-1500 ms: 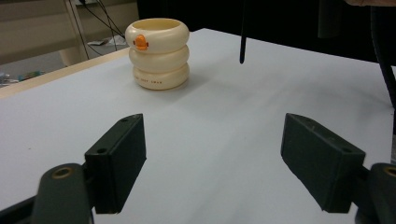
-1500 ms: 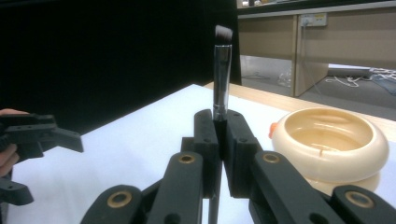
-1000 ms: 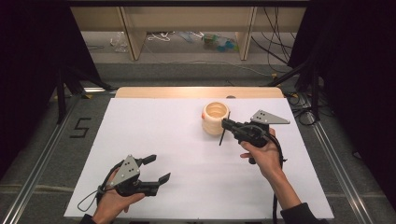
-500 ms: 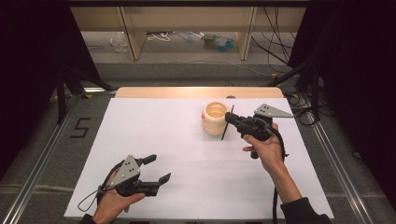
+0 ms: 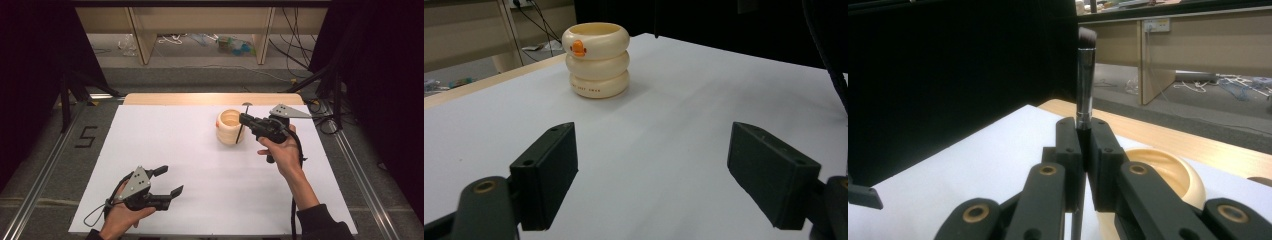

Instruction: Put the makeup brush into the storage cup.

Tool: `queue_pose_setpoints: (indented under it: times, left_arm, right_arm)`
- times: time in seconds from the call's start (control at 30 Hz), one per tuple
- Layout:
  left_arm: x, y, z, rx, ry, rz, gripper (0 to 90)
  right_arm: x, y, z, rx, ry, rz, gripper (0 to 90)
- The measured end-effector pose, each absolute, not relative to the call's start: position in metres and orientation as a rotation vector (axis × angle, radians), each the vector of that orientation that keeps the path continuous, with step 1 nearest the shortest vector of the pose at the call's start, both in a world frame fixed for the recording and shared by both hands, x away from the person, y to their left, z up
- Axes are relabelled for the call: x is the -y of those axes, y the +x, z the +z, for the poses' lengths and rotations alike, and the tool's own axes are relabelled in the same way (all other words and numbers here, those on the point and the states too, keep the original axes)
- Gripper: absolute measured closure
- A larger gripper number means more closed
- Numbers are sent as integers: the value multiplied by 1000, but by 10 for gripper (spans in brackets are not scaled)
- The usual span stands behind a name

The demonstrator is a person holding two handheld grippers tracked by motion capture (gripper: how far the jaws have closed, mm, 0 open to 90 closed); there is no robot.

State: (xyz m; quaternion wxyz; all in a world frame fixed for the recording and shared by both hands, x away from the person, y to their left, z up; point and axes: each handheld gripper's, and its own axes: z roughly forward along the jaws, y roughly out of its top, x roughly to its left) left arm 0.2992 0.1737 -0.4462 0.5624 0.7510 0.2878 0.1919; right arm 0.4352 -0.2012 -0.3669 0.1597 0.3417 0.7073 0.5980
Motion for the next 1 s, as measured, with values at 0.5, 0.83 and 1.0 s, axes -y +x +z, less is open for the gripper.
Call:
queue_pose_setpoints:
  times: [0.5, 0.83, 1.0]
  left_arm:
    - [-172, 300, -446, -661, 1785, 456, 201]
    - [-172, 300, -446, -660, 1782, 454, 201]
    - [-172, 300, -446, -655, 1782, 453, 200]
  right_arm:
    - [202, 455, -353, -1995, 1013, 1681, 851]
    - [202, 468, -340, -1976, 1026, 1679, 851]
    - [200, 473, -336, -1967, 1027, 1664, 851]
